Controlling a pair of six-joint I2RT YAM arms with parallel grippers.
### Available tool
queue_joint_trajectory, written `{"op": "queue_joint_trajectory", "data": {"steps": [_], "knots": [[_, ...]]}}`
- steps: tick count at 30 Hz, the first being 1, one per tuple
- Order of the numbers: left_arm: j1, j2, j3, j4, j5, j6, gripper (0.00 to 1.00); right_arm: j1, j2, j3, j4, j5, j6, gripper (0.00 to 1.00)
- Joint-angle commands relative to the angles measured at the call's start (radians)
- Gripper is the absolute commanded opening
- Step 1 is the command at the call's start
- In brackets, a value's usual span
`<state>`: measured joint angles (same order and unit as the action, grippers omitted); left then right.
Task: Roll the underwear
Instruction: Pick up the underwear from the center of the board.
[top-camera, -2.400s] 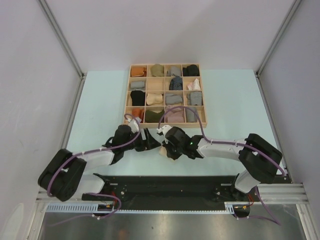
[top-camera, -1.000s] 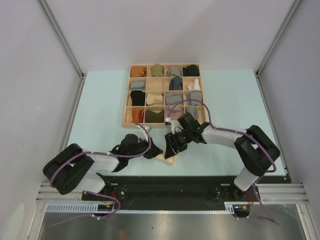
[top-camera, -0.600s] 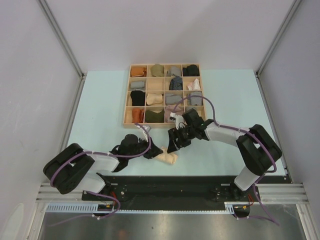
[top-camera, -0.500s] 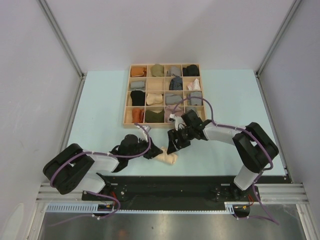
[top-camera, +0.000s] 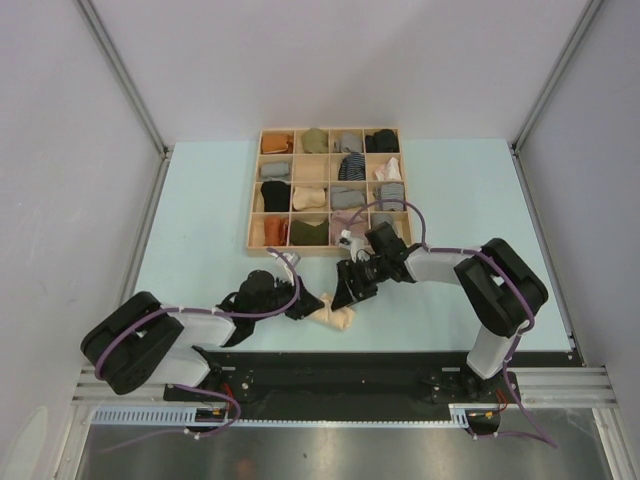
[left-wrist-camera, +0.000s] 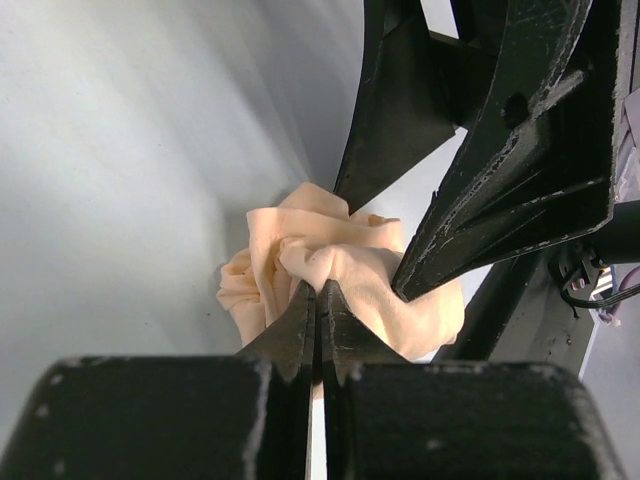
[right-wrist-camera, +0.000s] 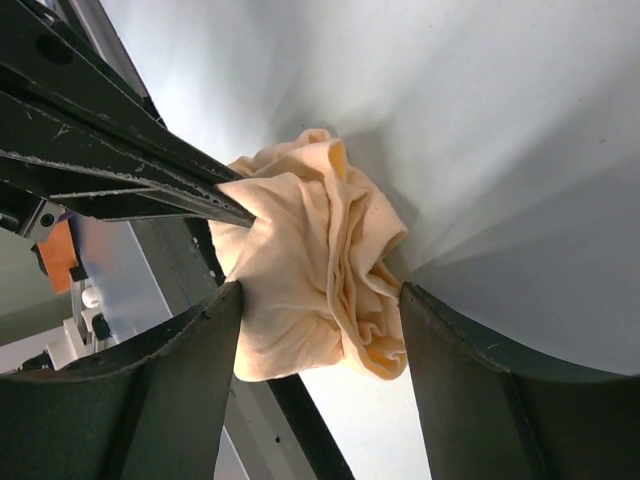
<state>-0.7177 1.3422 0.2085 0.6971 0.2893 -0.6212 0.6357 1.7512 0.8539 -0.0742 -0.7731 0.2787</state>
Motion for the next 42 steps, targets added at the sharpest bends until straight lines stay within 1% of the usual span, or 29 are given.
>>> {"op": "queue_joint_trajectory", "data": {"steps": [1, 9, 12, 13, 14, 15, 16, 17, 19, 20, 22, 23, 24, 26, 27, 28, 31, 32, 34, 36, 37, 38, 39, 41, 42], "knots": [[-0.006, -0.005, -0.018, -0.074, -0.036, 0.014, 0.00, 0.015, 0.008, -0.009, 0.034, -0.045, 0.014, 0.67], [-0.008, -0.005, -0.020, -0.076, -0.041, 0.014, 0.00, 0.042, 0.034, -0.009, 0.051, -0.067, 0.020, 0.64], [-0.009, -0.011, -0.021, -0.079, -0.042, 0.012, 0.00, 0.050, 0.033, -0.009, 0.059, -0.071, 0.031, 0.59], [-0.009, -0.011, -0.021, -0.079, -0.042, 0.009, 0.00, 0.051, 0.031, -0.009, 0.060, -0.071, 0.031, 0.56], [-0.009, -0.012, -0.023, -0.080, -0.042, 0.009, 0.00, 0.053, 0.030, -0.009, 0.060, -0.069, 0.033, 0.47], [-0.009, -0.015, -0.023, -0.080, -0.044, 0.008, 0.00, 0.053, 0.031, -0.009, 0.057, -0.068, 0.033, 0.42], [-0.009, -0.015, -0.023, -0.079, -0.047, 0.008, 0.00, 0.055, 0.033, -0.009, 0.056, -0.068, 0.033, 0.39], [-0.009, -0.018, -0.023, -0.080, -0.047, 0.008, 0.00, 0.055, 0.033, -0.009, 0.054, -0.069, 0.036, 0.34], [-0.009, -0.020, -0.018, -0.087, -0.050, 0.006, 0.00, 0.058, 0.039, -0.009, 0.051, -0.078, 0.034, 0.28], [-0.009, -0.021, -0.015, -0.090, -0.050, 0.008, 0.00, 0.058, 0.042, -0.009, 0.051, -0.078, 0.034, 0.21], [-0.009, -0.032, -0.003, -0.108, -0.052, 0.000, 0.00, 0.067, 0.037, -0.009, 0.048, -0.080, 0.036, 0.12], [-0.009, -0.037, 0.011, -0.117, -0.055, -0.005, 0.00, 0.065, 0.037, -0.007, 0.048, -0.077, 0.039, 0.01], [-0.009, -0.044, 0.020, -0.146, -0.059, -0.006, 0.00, 0.067, 0.034, -0.009, 0.048, -0.074, 0.048, 0.00], [-0.008, -0.087, 0.060, -0.197, -0.100, -0.006, 0.13, 0.067, 0.019, -0.009, 0.048, -0.046, 0.062, 0.00], [-0.006, -0.110, 0.075, -0.262, -0.116, -0.002, 0.20, 0.064, 0.011, -0.009, 0.048, -0.029, 0.083, 0.00], [-0.003, -0.159, 0.090, -0.293, -0.131, 0.001, 0.35, 0.058, 0.005, -0.009, 0.045, -0.013, 0.100, 0.00], [0.018, -0.245, 0.149, -0.418, -0.188, 0.011, 0.71, 0.045, -0.039, -0.015, 0.047, 0.053, 0.149, 0.00], [0.027, -0.303, 0.173, -0.445, -0.199, 0.015, 0.75, 0.032, -0.062, -0.018, 0.050, 0.084, 0.163, 0.00], [0.064, -0.357, 0.193, -0.528, -0.222, 0.020, 0.85, 0.012, -0.084, -0.033, 0.053, 0.118, 0.203, 0.00], [0.105, -0.428, 0.207, -0.582, -0.225, 0.021, 0.86, -0.022, -0.114, -0.055, 0.066, 0.165, 0.237, 0.00], [0.118, -0.448, 0.207, -0.593, -0.226, 0.018, 0.87, -0.033, -0.124, -0.067, 0.106, 0.179, 0.260, 0.00], [0.130, -0.466, 0.204, -0.599, -0.225, 0.014, 0.87, -0.053, -0.137, -0.113, 0.135, 0.190, 0.317, 0.00], [0.141, -0.497, 0.192, -0.593, -0.226, 0.003, 0.87, -0.062, -0.165, -0.139, 0.221, 0.190, 0.350, 0.00], [0.143, -0.512, 0.163, -0.567, -0.217, -0.020, 0.87, -0.070, -0.191, -0.206, 0.287, 0.221, 0.433, 0.00], [0.144, -0.515, 0.149, -0.521, -0.208, -0.034, 0.86, -0.067, -0.214, -0.226, 0.336, 0.239, 0.456, 0.00]]}}
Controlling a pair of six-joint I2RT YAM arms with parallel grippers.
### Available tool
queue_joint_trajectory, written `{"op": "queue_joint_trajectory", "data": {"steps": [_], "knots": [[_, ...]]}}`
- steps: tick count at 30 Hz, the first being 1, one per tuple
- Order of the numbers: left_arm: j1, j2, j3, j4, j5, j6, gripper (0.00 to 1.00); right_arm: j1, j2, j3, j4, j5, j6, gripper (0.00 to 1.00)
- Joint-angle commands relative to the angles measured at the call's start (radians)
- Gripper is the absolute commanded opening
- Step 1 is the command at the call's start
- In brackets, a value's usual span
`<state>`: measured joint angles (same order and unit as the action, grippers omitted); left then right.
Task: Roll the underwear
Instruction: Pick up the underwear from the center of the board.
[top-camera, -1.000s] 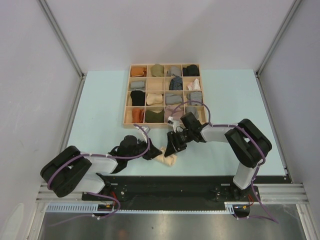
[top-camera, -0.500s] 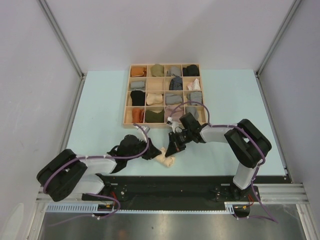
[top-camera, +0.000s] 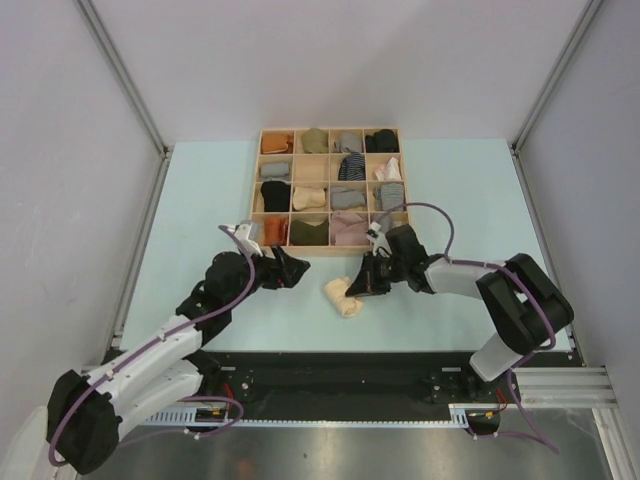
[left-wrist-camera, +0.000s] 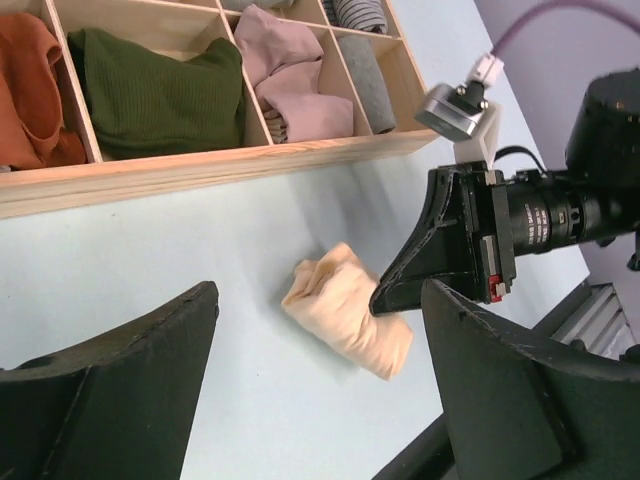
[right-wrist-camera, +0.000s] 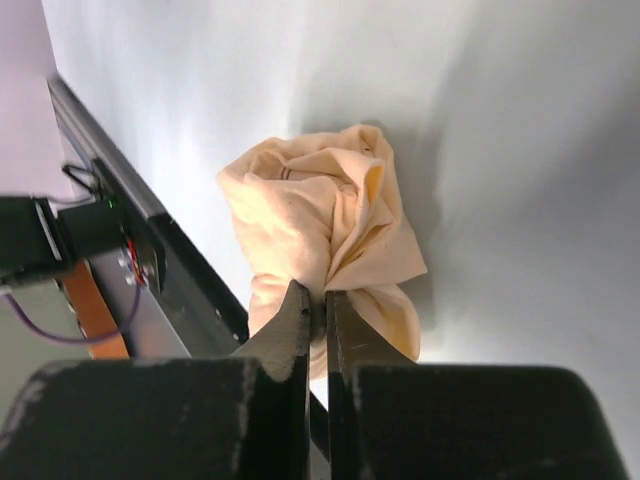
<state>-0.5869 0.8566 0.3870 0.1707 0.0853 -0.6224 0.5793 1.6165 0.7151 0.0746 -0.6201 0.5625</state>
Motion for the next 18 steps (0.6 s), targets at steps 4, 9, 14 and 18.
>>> {"op": "queue_joint_trajectory", "data": {"steps": [4, 9, 14, 18], "knots": [[0.012, 0.030, -0.123, 0.191, 0.089, -0.132, 0.82, 0.007, -0.131, -0.167, 0.298, 0.184, 0.275, 0.00], [0.009, 0.130, -0.227, 0.441, 0.134, -0.240, 0.77, 0.057, -0.159, -0.239, 0.457, 0.273, 0.399, 0.00], [0.002, 0.244, -0.279, 0.605, 0.133, -0.301, 0.70, 0.131, -0.129, -0.261, 0.528, 0.379, 0.493, 0.00], [-0.008, 0.344, -0.312, 0.764, 0.125, -0.344, 0.65, 0.149, -0.067, -0.273, 0.626, 0.388, 0.556, 0.00]]}}
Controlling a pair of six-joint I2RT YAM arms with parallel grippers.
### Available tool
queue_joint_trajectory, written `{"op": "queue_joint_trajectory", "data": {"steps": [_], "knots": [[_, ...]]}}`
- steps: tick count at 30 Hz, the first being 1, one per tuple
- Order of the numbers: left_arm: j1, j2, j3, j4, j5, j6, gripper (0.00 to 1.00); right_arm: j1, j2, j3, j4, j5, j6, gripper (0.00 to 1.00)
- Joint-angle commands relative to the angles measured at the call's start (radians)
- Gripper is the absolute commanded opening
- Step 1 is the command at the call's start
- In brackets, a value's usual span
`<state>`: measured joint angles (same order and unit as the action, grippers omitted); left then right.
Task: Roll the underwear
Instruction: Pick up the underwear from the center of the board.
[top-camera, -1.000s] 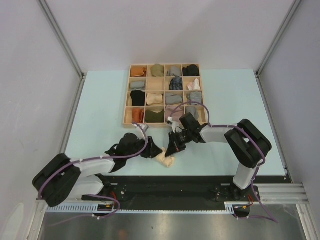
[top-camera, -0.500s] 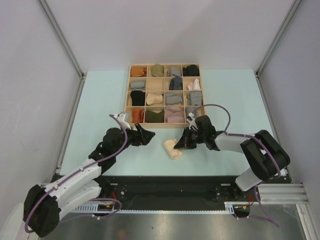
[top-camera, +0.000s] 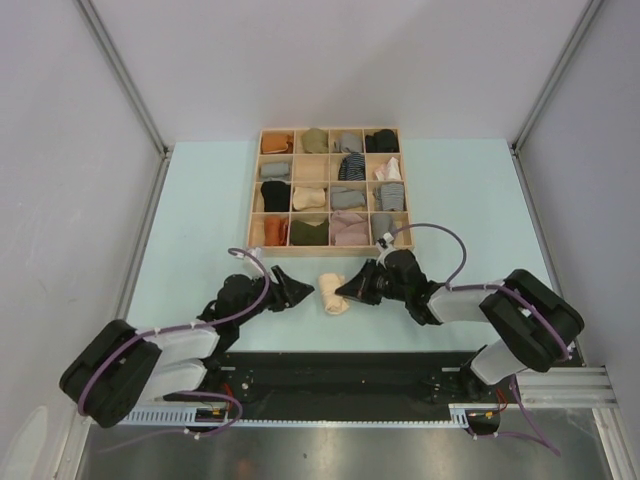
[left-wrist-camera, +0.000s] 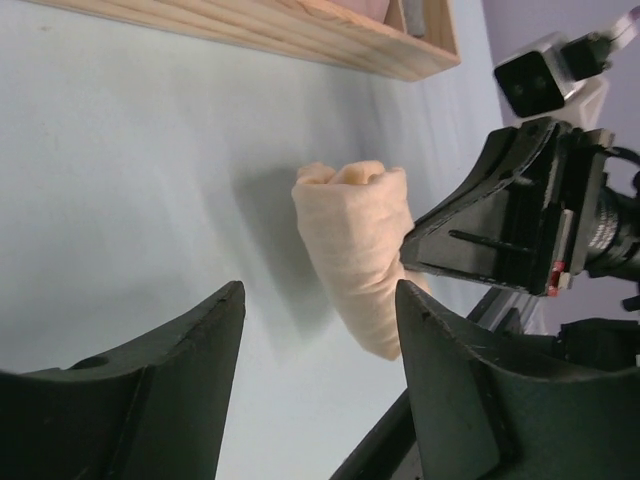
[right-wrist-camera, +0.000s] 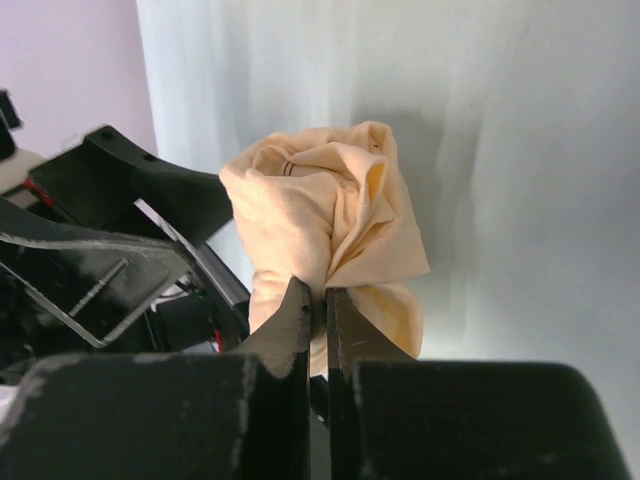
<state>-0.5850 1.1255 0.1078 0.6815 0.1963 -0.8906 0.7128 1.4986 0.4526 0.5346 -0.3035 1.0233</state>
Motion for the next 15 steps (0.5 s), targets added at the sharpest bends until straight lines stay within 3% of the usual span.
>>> {"op": "queue_joint_trajectory", "data": {"steps": [1, 9, 15], "knots": [[-0.010, 0.095, -0.039, 0.282, 0.014, -0.085, 0.64, 0.020, 0.063, -0.015, 0.185, 0.070, 0.107, 0.00], [-0.015, 0.319, -0.068, 0.608, 0.043, -0.168, 0.55, 0.043, 0.161, -0.058, 0.370, 0.064, 0.225, 0.00], [-0.026, 0.514, -0.063, 0.776, 0.072, -0.244, 0.48, 0.057, 0.183, -0.061, 0.406, 0.079, 0.250, 0.00]]}}
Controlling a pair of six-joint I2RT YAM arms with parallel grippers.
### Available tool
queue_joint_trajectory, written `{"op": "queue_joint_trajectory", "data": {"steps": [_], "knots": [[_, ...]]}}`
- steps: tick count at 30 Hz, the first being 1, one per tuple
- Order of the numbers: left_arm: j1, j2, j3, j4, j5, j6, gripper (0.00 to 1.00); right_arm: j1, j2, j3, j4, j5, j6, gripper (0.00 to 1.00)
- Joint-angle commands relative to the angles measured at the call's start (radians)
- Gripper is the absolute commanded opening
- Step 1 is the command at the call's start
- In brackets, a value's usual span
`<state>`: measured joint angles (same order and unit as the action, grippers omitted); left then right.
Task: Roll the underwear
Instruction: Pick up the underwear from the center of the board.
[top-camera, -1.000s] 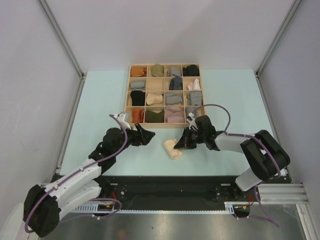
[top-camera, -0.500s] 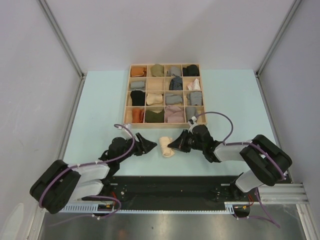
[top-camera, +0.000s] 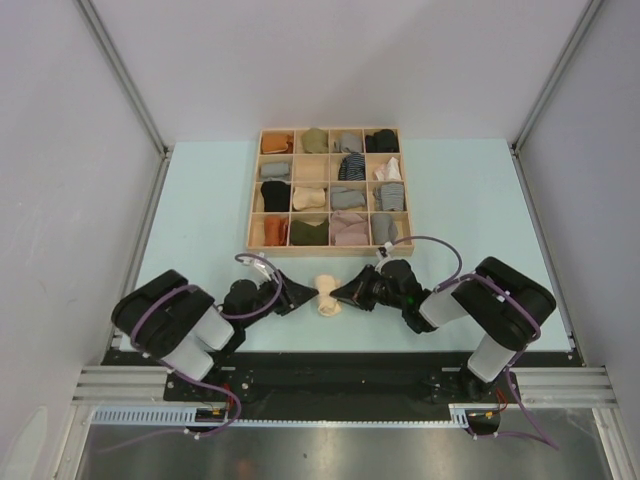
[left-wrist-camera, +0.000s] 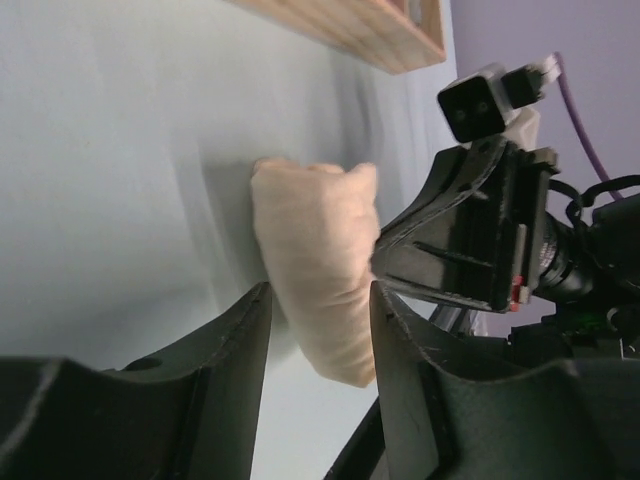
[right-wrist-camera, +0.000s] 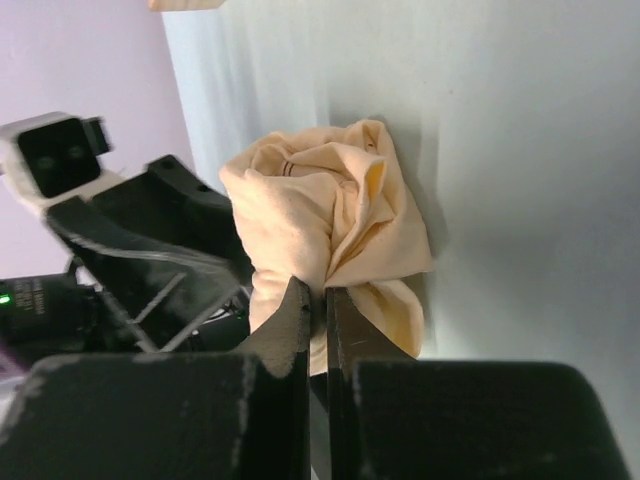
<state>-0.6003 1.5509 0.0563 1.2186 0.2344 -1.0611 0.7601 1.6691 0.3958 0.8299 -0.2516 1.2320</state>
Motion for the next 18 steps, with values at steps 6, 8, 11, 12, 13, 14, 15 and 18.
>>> {"op": "queue_joint_trajectory", "data": {"steps": [6, 8, 11, 12, 13, 14, 15, 18], "knots": [[-0.018, 0.257, -0.026, 0.418, 0.043, -0.140, 0.48, 0.010, 0.030, -0.005, 0.143, 0.011, 0.064, 0.00], [-0.021, 0.294, -0.026, 0.507, 0.046, -0.164, 0.55, 0.011, 0.037, -0.002, 0.152, 0.006, 0.069, 0.00], [-0.032, 0.308, -0.007, 0.506, 0.052, -0.169, 0.59, 0.013, 0.047, 0.002, 0.147, 0.006, 0.073, 0.00], [-0.039, 0.305, -0.007, 0.506, 0.049, -0.166, 0.61, 0.015, 0.050, 0.002, 0.144, 0.003, 0.072, 0.00], [-0.042, 0.295, -0.007, 0.504, 0.046, -0.162, 0.63, 0.015, 0.049, 0.000, 0.144, 0.008, 0.072, 0.00], [-0.044, 0.287, -0.001, 0.481, 0.048, -0.158, 0.63, 0.016, 0.047, 0.000, 0.138, 0.009, 0.072, 0.00], [-0.047, 0.279, 0.002, 0.464, 0.048, -0.154, 0.63, 0.018, 0.049, 0.002, 0.140, 0.006, 0.069, 0.00], [-0.062, 0.229, 0.017, 0.355, 0.034, -0.120, 0.64, 0.022, 0.044, 0.005, 0.127, 0.005, 0.063, 0.00]]}}
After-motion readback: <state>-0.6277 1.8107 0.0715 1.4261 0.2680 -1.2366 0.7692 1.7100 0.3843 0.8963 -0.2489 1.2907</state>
